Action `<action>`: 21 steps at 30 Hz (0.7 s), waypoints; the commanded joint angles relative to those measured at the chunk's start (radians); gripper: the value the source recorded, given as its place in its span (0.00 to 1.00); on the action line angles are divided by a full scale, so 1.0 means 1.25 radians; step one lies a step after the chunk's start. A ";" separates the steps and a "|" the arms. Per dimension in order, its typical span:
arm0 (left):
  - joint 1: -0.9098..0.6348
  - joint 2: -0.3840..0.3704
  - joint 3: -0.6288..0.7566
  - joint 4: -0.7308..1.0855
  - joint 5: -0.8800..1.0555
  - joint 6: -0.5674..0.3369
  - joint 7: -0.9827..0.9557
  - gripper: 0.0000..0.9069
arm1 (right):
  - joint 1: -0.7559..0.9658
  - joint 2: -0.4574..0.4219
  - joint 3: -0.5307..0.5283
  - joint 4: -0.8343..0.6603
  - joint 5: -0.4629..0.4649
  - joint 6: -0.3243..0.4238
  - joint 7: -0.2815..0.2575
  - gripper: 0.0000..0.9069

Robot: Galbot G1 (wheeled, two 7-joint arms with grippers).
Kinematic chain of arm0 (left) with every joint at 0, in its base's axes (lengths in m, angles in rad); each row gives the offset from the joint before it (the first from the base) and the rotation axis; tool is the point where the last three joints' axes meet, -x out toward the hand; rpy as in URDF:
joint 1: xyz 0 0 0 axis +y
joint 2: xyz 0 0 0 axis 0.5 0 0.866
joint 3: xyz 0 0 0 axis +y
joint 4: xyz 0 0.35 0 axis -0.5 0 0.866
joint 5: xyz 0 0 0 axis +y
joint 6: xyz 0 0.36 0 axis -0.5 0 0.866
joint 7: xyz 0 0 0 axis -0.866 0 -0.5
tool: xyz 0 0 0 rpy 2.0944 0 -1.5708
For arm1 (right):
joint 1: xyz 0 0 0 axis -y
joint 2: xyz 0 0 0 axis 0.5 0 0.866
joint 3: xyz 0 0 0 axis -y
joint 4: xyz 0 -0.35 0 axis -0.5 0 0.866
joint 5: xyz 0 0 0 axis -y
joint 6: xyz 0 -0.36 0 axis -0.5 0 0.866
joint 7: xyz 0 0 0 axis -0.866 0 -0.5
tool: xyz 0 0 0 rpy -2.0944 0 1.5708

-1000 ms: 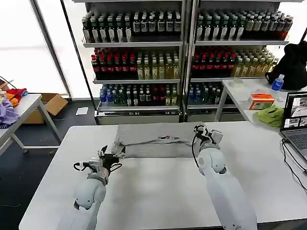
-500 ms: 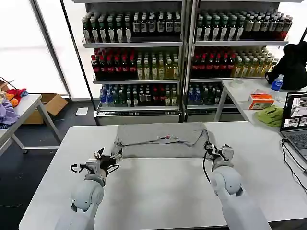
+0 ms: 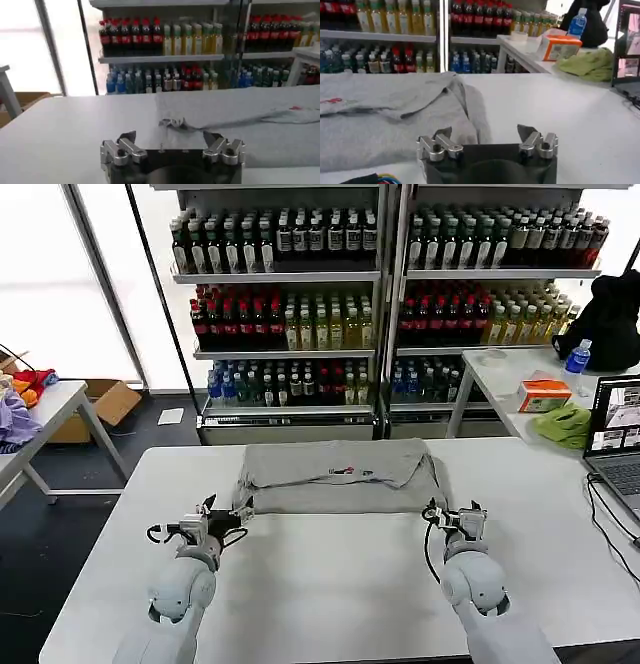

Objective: Fold and organize the clothes.

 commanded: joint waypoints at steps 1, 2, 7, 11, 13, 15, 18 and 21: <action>-0.005 0.000 0.003 0.017 -0.002 0.004 -0.001 1.00 | 0.021 0.003 -0.002 -0.046 -0.019 -0.005 -0.012 1.00; -0.006 0.000 0.005 0.022 -0.002 0.007 -0.001 1.00 | 0.024 0.003 -0.003 -0.052 -0.019 -0.005 -0.014 1.00; -0.018 -0.008 0.017 0.043 0.002 0.013 -0.005 1.00 | 0.034 0.005 -0.003 -0.071 -0.015 -0.005 -0.019 1.00; -0.030 -0.004 0.026 0.061 0.002 0.019 -0.006 1.00 | 0.039 0.016 0.000 -0.089 -0.006 -0.004 -0.022 1.00; -0.035 -0.006 0.028 0.080 0.003 0.019 -0.008 0.77 | 0.038 0.021 0.000 -0.092 -0.006 -0.004 -0.027 1.00; -0.038 -0.010 0.027 0.088 0.005 0.022 -0.010 0.01 | 0.037 0.029 0.001 -0.097 -0.005 -0.004 -0.032 0.96; -0.036 -0.011 0.028 0.088 0.004 0.026 -0.011 0.01 | 0.031 0.049 0.010 -0.110 0.019 -0.003 -0.027 0.50; -0.031 -0.010 0.031 0.086 0.010 0.035 -0.007 0.01 | 0.018 0.067 0.016 -0.117 0.043 0.006 -0.023 0.00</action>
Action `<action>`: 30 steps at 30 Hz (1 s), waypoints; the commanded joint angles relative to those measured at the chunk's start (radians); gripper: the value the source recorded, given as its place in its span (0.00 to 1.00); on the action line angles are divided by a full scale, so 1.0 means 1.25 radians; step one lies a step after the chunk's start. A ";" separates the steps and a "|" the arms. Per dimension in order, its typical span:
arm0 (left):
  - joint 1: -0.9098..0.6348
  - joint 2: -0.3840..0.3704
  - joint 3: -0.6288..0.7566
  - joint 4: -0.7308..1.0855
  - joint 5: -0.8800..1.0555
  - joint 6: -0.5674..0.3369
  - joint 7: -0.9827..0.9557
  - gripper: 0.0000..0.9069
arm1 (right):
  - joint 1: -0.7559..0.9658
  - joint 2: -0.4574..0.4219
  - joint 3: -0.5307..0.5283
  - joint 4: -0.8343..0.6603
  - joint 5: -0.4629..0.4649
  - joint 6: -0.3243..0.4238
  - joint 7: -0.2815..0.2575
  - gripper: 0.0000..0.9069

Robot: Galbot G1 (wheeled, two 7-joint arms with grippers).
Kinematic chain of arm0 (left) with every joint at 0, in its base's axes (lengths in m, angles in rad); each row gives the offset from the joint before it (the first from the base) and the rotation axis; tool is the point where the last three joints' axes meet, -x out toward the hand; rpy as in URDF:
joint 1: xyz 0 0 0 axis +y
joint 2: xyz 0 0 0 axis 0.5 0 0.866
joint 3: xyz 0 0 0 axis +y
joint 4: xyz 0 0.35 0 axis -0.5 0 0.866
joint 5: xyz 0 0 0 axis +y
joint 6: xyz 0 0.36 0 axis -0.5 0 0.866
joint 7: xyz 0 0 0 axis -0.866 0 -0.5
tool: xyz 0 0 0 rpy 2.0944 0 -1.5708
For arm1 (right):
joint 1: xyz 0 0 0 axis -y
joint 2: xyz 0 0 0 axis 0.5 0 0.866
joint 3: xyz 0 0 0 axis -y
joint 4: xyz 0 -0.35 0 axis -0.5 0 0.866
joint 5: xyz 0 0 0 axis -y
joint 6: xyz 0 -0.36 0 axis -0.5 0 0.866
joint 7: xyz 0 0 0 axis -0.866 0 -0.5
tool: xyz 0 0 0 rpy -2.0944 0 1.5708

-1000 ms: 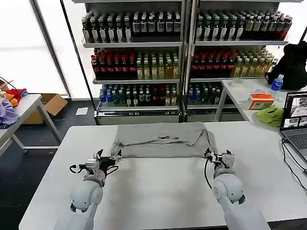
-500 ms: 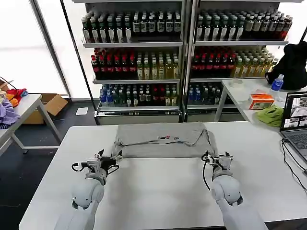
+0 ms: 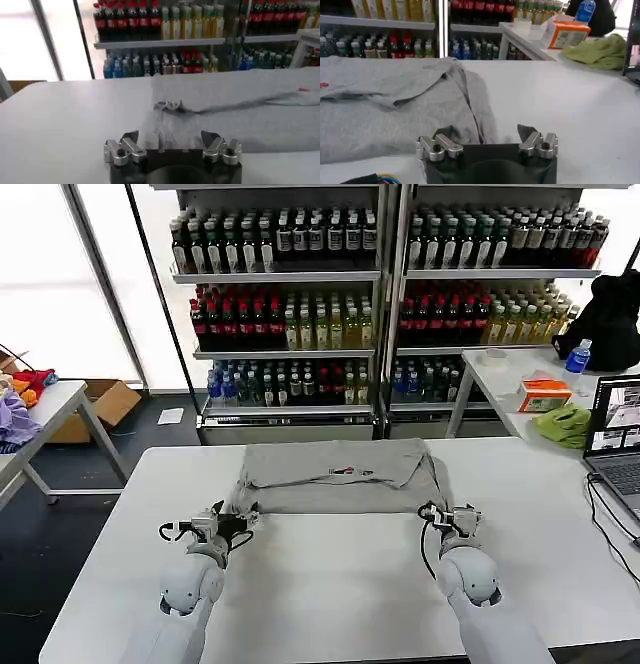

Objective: Fold and organize the clothes.

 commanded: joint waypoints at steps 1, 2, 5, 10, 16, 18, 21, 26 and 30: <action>0.001 -0.001 0.005 0.015 0.010 0.008 0.002 0.01 | -0.019 0.045 0.011 -0.029 0.048 0.010 0.001 0.00; 0.005 -0.001 0.006 0.010 0.016 0.008 0.003 0.01 | -0.026 0.048 0.011 -0.025 0.049 0.013 0.001 0.00; 0.016 0.002 0.007 0.004 0.020 0.009 0.005 0.01 | -0.040 0.048 0.012 -0.007 0.057 0.020 0.005 0.00; 0.025 -0.003 0.006 0.006 0.023 0.008 0.004 0.01 | -0.080 0.033 0.013 0.038 0.053 0.022 0.000 0.00; 0.023 -0.002 -0.001 0.017 0.023 -0.002 0.009 0.01 | -0.117 0.015 0.013 0.084 0.053 0.021 -0.018 0.00; 0.025 -0.003 -0.004 0.017 0.023 -0.011 0.010 0.00 | -0.123 0.012 0.015 0.093 0.054 0.021 -0.018 0.00; 0.035 -0.003 -0.011 -0.009 0.021 -0.015 0.012 0.00 | -0.135 0.001 0.020 0.110 0.074 0.022 -0.018 0.00; 0.086 -0.003 -0.033 -0.069 0.045 -0.016 0.018 0.00 | -0.166 -0.027 0.035 0.178 0.106 0.018 -0.004 0.00; 0.156 0.006 -0.050 -0.175 0.062 -0.017 0.004 0.00 | -0.198 -0.044 0.049 0.264 0.119 0.006 0.023 0.00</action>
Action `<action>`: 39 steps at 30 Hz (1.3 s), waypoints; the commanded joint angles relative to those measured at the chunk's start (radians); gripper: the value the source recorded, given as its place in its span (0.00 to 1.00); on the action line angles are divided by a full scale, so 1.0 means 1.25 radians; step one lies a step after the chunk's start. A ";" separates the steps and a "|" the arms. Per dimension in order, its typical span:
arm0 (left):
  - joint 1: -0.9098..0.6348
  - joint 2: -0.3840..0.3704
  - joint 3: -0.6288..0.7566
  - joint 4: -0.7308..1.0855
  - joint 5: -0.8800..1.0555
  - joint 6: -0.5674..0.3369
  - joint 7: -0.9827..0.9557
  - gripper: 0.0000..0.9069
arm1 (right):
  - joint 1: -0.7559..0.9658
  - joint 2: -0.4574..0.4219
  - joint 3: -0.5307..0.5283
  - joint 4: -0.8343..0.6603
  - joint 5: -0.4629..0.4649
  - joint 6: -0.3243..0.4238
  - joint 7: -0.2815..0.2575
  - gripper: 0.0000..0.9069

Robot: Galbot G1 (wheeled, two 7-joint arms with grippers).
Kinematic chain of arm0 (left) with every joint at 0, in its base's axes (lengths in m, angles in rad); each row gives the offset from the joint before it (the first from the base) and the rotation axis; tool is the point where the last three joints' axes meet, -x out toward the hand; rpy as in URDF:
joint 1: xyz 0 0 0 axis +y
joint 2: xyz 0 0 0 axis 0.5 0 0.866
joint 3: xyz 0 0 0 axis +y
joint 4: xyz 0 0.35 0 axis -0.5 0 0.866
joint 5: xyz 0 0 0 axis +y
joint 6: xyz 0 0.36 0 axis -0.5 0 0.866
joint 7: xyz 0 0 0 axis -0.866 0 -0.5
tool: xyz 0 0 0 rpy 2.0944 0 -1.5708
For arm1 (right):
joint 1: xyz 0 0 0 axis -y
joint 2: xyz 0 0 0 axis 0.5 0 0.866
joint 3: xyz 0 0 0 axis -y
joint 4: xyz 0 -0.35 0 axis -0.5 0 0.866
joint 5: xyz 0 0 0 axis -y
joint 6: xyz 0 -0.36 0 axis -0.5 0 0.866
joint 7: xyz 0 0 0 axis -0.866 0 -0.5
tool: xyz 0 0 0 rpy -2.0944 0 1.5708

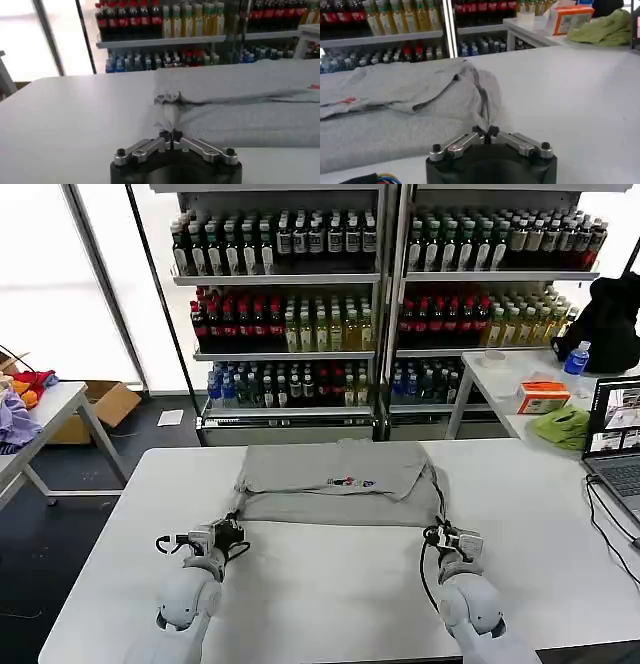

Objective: Fold and organize the clothes.

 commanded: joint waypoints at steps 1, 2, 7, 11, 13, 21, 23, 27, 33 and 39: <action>0.096 0.007 -0.024 -0.150 0.024 -0.003 -0.008 0.00 | -0.078 -0.039 0.020 0.178 0.039 -0.018 0.041 0.00; 0.123 0.010 -0.031 -0.185 0.024 -0.003 -0.011 0.00 | -0.085 -0.041 0.019 0.190 0.039 -0.020 0.045 0.00; 0.244 0.019 -0.060 -0.309 0.024 0.001 -0.021 0.00 | -0.159 -0.041 0.013 0.271 0.019 -0.023 0.065 0.00; 0.345 0.011 -0.063 -0.387 0.029 -0.001 -0.026 0.00 | -0.214 -0.053 0.014 0.307 -0.010 -0.023 0.074 0.00; 0.378 0.008 -0.063 -0.408 0.039 -0.005 -0.028 0.00 | -0.249 -0.073 0.021 0.338 -0.016 -0.023 0.084 0.00; 0.502 -0.010 -0.055 -0.483 0.081 -0.017 -0.052 0.00 | -0.385 -0.106 0.051 0.403 -0.036 0.010 0.099 0.00; 0.535 -0.014 -0.055 -0.489 0.084 -0.021 -0.057 0.00 | -0.391 -0.102 0.050 0.403 -0.037 0.013 0.102 0.00; 0.565 -0.011 -0.067 -0.513 0.081 -0.027 -0.060 0.00 | -0.391 -0.094 0.045 0.400 -0.039 0.014 0.106 0.00; 0.567 -0.017 -0.063 -0.508 0.082 -0.032 -0.058 0.00 | -0.377 -0.096 0.047 0.395 -0.039 0.010 0.109 0.00; 0.554 -0.016 -0.057 -0.492 0.078 -0.028 -0.052 1.00 | -0.383 -0.088 0.050 0.405 -0.047 -0.006 0.105 1.00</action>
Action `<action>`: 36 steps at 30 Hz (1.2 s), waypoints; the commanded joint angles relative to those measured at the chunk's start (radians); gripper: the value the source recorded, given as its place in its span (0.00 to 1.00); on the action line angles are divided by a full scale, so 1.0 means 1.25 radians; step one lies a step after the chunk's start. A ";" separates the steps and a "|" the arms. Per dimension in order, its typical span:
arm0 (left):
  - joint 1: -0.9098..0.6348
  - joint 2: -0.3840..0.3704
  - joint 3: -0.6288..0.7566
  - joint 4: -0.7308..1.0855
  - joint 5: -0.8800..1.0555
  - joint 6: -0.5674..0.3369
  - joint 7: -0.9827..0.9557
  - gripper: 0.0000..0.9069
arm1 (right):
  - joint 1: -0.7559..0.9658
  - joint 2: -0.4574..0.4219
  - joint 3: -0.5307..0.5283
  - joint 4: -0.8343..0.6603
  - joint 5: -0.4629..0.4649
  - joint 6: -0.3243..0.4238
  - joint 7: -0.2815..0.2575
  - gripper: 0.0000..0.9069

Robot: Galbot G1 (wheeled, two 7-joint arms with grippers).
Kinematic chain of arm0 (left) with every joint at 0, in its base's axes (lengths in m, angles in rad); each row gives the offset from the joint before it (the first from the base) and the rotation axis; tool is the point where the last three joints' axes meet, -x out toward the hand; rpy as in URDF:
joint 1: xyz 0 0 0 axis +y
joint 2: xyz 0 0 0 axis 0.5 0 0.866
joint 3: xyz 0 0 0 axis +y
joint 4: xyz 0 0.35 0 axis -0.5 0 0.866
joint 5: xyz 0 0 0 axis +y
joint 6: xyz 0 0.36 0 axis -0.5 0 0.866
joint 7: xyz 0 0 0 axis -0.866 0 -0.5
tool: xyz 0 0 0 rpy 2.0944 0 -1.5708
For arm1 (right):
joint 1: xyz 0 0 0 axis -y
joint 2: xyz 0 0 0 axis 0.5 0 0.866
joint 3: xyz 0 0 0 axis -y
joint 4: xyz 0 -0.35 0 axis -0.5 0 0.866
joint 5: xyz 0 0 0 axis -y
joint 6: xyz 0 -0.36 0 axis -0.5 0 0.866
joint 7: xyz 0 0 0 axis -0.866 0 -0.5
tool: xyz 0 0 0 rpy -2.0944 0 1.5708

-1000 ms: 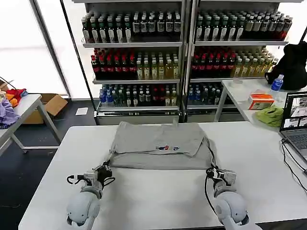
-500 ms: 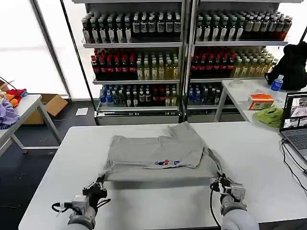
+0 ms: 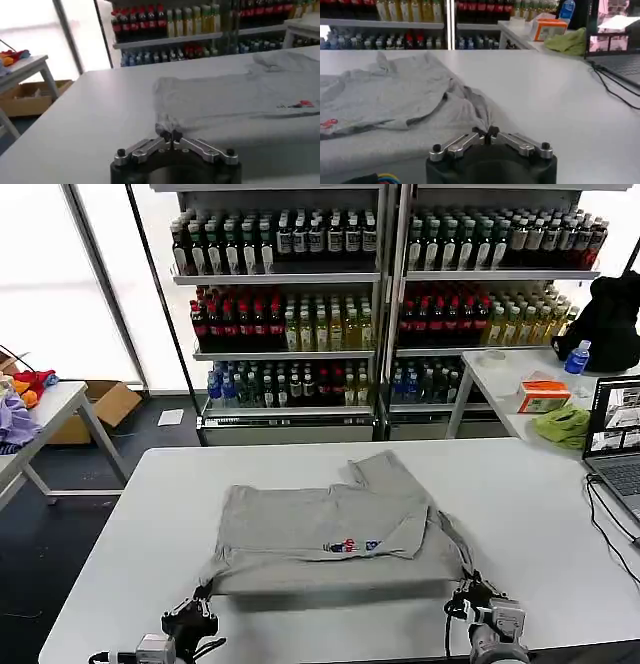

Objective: Fold and organize the clothes.

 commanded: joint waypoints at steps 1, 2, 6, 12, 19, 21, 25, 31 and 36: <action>0.044 -0.005 0.001 -0.027 0.001 0.000 -0.001 1.00 | -0.041 0.005 0.010 0.042 -0.014 -0.007 0.002 1.00; 0.043 -0.007 0.002 -0.029 -0.009 -0.001 -0.001 1.00 | -0.042 0.006 0.013 0.046 -0.014 -0.008 0.002 1.00; 0.041 -0.006 0.010 -0.053 -0.031 0.002 0.005 1.00 | -0.041 0.008 0.056 0.069 0.004 -0.007 0.001 1.00; -0.016 0.004 -0.029 -0.081 -0.172 0.029 -0.017 1.00 | -0.010 0.013 0.110 0.082 0.029 -0.013 0.001 1.00; -0.104 0.030 -0.053 -0.073 -0.166 0.014 0.009 1.00 | 0.131 0.017 0.132 -0.008 0.035 0.042 -0.090 1.00; -0.127 0.040 -0.054 -0.048 -0.166 -0.008 0.027 1.00 | 0.222 0.014 0.116 -0.085 0.007 0.102 -0.127 1.00; -0.267 0.068 -0.038 0.074 -0.161 -0.046 0.052 1.00 | 0.371 -0.029 0.065 -0.220 0.041 0.073 -0.192 1.00; -0.425 0.139 0.005 0.199 -0.171 -0.034 0.099 1.00 | 0.608 -0.068 -0.071 -0.369 0.089 0.070 -0.171 1.00; -0.528 0.212 0.034 0.321 -0.239 -0.004 0.095 1.00 | 0.773 -0.040 -0.165 -0.528 0.120 0.028 -0.198 1.00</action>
